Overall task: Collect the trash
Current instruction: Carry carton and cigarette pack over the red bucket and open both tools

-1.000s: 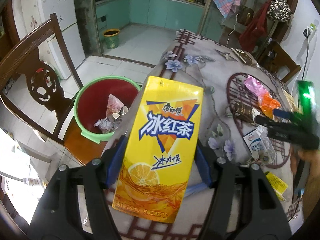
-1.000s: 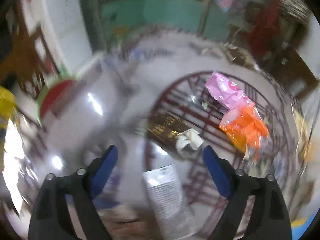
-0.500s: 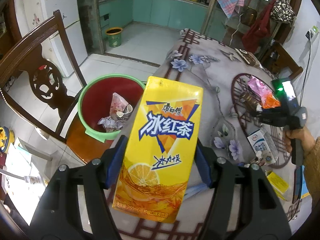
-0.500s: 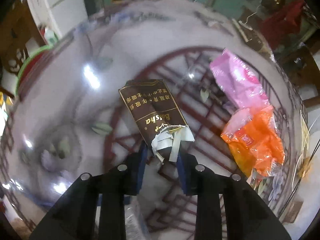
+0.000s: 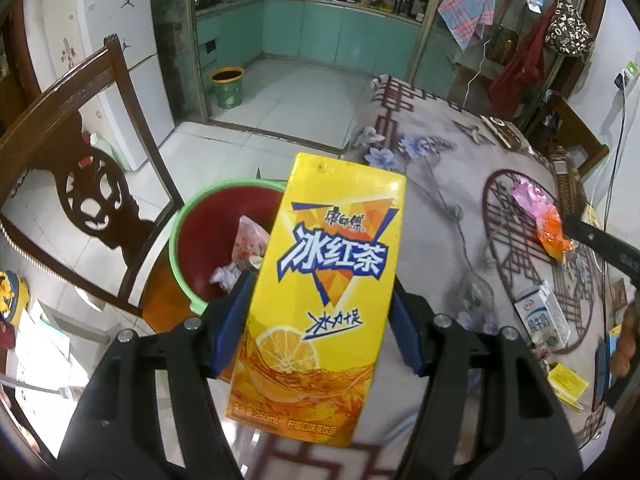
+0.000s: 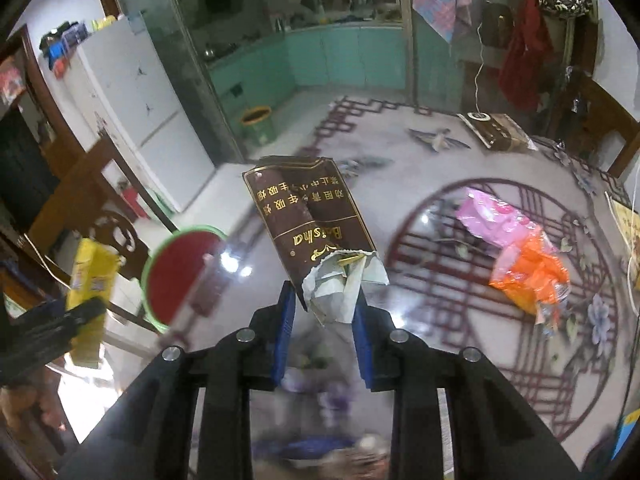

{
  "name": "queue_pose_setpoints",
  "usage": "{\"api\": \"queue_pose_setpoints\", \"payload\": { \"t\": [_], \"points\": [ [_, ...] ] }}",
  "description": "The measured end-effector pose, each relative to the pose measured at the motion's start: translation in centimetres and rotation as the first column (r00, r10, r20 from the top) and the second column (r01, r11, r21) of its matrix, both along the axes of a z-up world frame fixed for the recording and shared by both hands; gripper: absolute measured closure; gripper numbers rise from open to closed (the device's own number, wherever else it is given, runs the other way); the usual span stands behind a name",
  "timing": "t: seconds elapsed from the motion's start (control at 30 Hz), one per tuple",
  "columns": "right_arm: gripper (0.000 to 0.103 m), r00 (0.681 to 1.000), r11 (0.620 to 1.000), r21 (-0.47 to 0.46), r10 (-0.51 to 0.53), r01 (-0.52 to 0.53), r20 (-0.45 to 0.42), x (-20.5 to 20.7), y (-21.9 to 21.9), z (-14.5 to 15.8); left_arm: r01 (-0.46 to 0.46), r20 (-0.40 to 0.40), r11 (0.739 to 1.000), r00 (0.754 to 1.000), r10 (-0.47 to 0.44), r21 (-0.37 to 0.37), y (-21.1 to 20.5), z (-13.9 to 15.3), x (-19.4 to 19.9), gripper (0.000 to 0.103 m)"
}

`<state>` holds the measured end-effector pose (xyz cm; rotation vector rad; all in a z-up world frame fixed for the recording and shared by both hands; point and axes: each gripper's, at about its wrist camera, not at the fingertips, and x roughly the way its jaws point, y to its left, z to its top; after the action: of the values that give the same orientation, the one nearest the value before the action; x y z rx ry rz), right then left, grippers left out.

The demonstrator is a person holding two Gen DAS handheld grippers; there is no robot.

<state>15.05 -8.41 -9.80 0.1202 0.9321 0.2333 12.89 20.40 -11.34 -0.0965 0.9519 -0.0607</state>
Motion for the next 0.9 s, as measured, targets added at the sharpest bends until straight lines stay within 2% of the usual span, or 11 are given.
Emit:
{"api": "queue_pose_setpoints", "payload": {
  "t": [0.13,0.43,0.9],
  "points": [
    [0.076,1.000,1.000,0.028,-0.002,0.002,0.008,-0.3,2.9,0.9,0.021,0.011,1.000,1.000,-0.021,0.000,1.7,0.3,1.6,0.041],
    [0.075,1.000,0.998,0.057,0.011,-0.010,-0.008,0.5,9.7,0.5,0.042,0.005,0.999,0.999,-0.042,-0.002,6.1,0.0,4.3,0.041],
    [0.074,0.986,0.995,0.050,0.093,-0.087,-0.139,4.1,18.8,-3.7,0.005,-0.064,1.000,0.998,-0.006,-0.020,12.8,-2.7,7.4,0.041]
  ]
}}
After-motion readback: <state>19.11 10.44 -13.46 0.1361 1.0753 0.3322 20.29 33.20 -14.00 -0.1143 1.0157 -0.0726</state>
